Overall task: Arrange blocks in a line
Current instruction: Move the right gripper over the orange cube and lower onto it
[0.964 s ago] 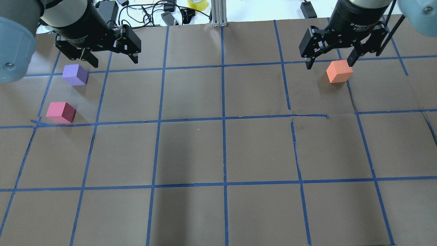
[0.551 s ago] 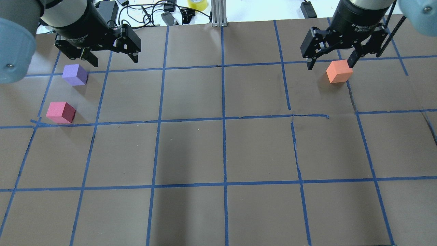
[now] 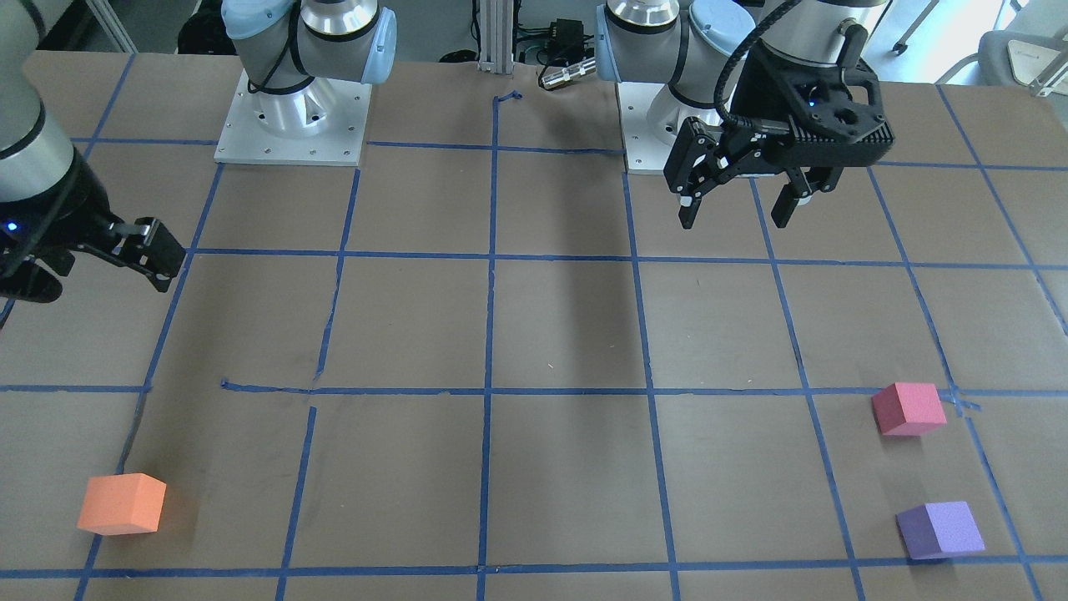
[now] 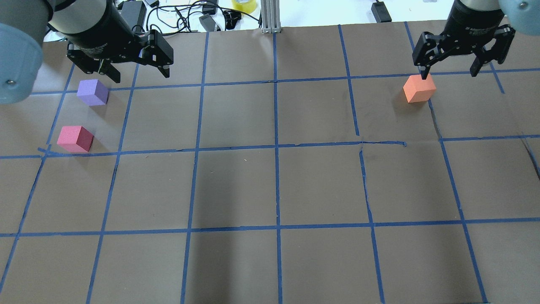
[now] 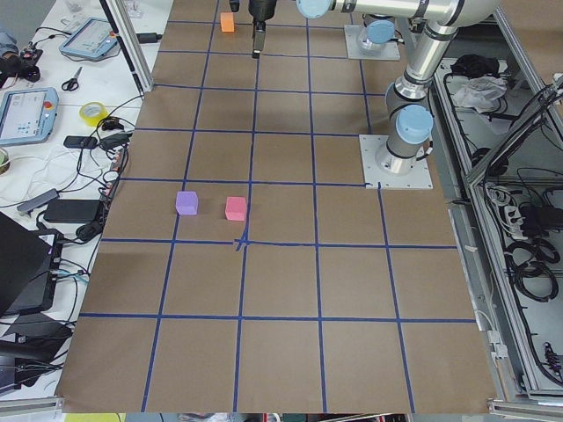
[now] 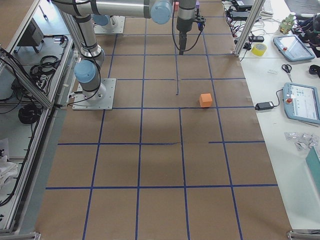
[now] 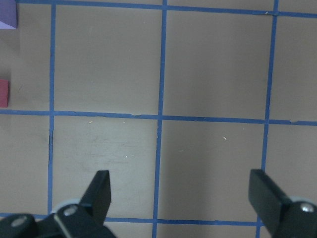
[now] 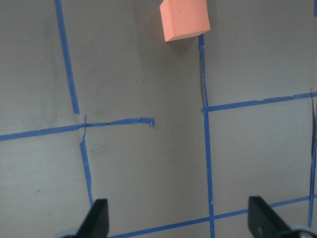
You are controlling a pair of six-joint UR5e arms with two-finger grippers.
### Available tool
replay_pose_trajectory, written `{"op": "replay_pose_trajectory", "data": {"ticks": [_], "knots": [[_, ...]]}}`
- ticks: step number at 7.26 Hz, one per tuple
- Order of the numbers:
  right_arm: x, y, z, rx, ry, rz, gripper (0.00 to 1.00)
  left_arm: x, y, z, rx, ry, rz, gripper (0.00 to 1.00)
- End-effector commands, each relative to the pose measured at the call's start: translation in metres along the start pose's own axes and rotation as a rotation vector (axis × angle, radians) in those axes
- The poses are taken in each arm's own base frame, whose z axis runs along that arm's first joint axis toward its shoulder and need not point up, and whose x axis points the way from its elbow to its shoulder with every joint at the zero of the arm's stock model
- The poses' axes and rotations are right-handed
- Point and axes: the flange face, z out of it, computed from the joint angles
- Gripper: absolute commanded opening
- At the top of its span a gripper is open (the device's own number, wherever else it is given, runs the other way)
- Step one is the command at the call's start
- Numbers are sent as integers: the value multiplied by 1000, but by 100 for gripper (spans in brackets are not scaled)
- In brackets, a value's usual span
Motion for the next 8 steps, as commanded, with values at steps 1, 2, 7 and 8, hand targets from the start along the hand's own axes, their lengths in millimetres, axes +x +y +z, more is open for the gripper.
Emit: {"op": "replay_pose_trajectory", "data": {"ticks": [1, 2, 7, 8], "knots": [[23, -44, 51, -1, -18, -55, 100, -1, -1, 1, -2, 1, -2, 100], [26, -61, 72, 14, -18, -68, 100, 0, 1, 4, -8, -1, 0, 100], [34, -113, 152, 60, -141, -53, 100, -10, -4, 1, -2, 13, -11, 100], [34, -122, 166, 79, -138, -53, 100, -10, -2, 1, -6, 7, -8, 100]]}}
